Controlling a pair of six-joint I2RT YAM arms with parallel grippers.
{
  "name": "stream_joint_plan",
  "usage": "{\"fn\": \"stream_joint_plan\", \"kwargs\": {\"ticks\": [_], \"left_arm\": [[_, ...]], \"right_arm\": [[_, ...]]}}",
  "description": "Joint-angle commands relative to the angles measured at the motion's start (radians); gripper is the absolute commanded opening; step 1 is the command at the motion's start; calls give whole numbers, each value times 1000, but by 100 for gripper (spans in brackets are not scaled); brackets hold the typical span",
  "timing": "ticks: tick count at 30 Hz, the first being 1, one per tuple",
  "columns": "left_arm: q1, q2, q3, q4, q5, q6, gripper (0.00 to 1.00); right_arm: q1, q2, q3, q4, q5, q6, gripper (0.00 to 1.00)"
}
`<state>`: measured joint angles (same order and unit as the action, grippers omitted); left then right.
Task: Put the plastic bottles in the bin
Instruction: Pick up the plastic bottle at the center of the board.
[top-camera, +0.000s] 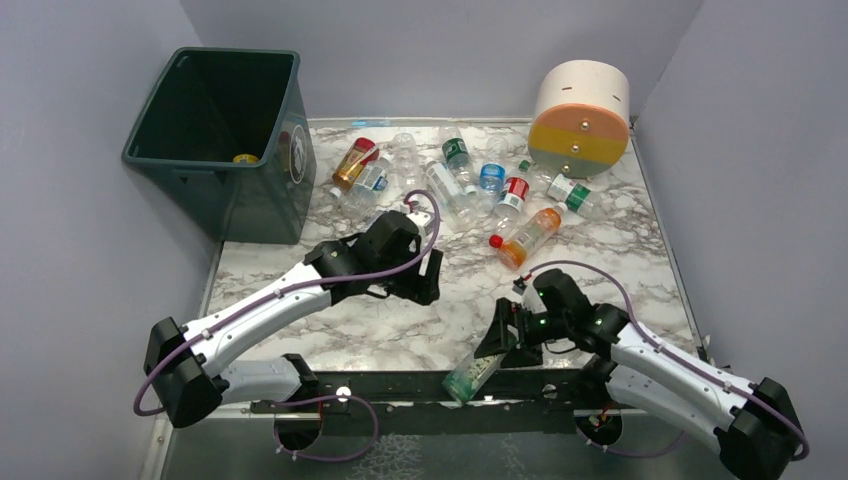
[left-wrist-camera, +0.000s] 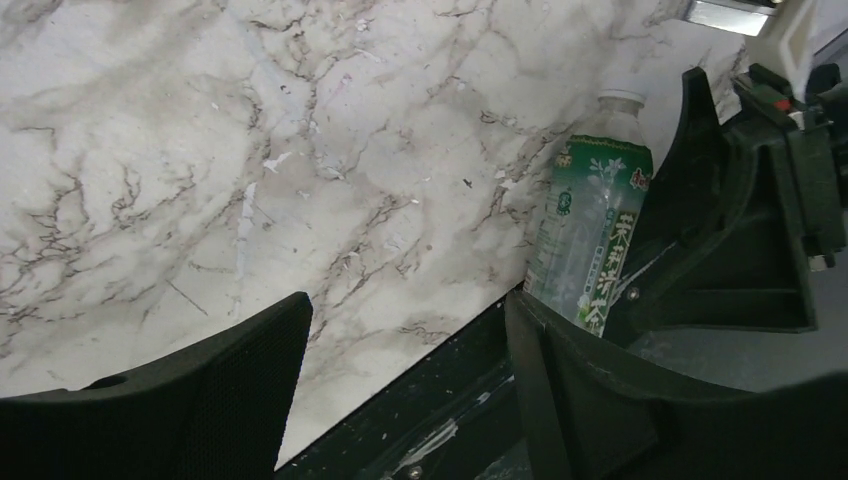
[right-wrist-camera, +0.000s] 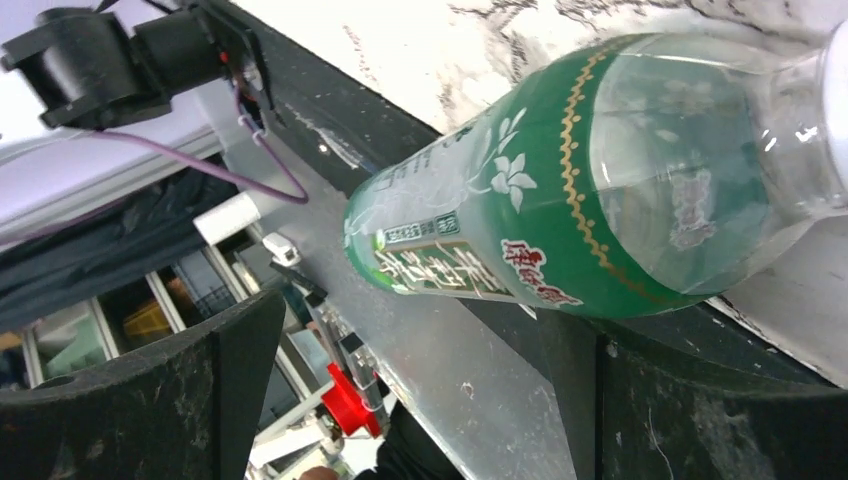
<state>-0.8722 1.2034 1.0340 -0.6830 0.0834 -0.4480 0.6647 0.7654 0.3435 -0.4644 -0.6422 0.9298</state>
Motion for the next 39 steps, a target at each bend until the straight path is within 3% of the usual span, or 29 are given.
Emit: {"fn": "stream_joint_plan", "kwargs": {"ticks": [1,30,39], "left_arm": [[-37,-59,-45,30,0,-84,76],[-47,-120,-53,15,-26,-50,78],[-47,-137,-59,8,-31,-46,81]], "right_arm": [[96,17,-20,44,204,158,100],[121,385,155,112,380,132,98],[122,498,222,132,406,117,90]]}}
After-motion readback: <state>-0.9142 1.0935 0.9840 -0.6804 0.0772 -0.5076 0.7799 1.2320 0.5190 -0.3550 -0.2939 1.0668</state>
